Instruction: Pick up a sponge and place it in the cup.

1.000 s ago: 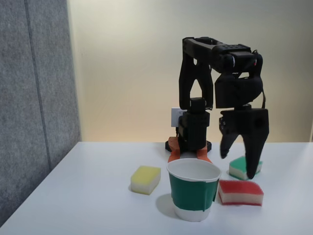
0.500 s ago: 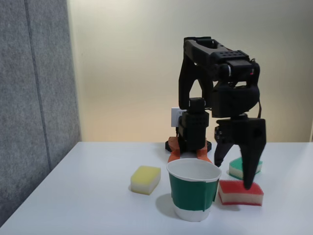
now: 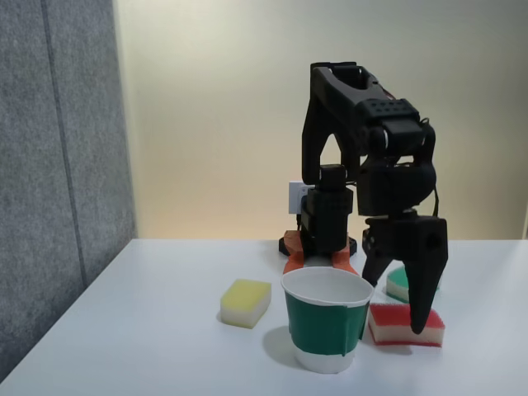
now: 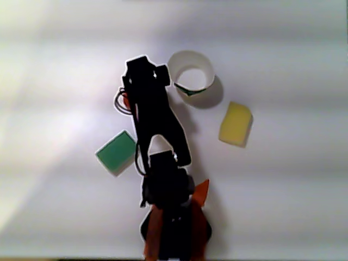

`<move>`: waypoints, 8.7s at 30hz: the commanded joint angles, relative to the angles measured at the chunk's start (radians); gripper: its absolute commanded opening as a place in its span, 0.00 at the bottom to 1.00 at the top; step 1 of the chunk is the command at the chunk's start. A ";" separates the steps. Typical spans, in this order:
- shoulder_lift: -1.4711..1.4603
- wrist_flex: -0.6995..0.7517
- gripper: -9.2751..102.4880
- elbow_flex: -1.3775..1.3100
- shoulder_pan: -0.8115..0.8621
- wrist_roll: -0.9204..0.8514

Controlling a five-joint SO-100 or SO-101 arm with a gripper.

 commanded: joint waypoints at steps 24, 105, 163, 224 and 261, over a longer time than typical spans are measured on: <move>0.002 -0.158 0.08 0.133 -0.051 0.029; 0.235 0.563 0.08 -0.488 0.281 -0.074; 1.686 0.383 0.09 1.276 0.204 0.371; 1.686 0.383 0.09 1.276 0.199 0.371; 1.686 0.383 0.09 1.276 0.199 0.371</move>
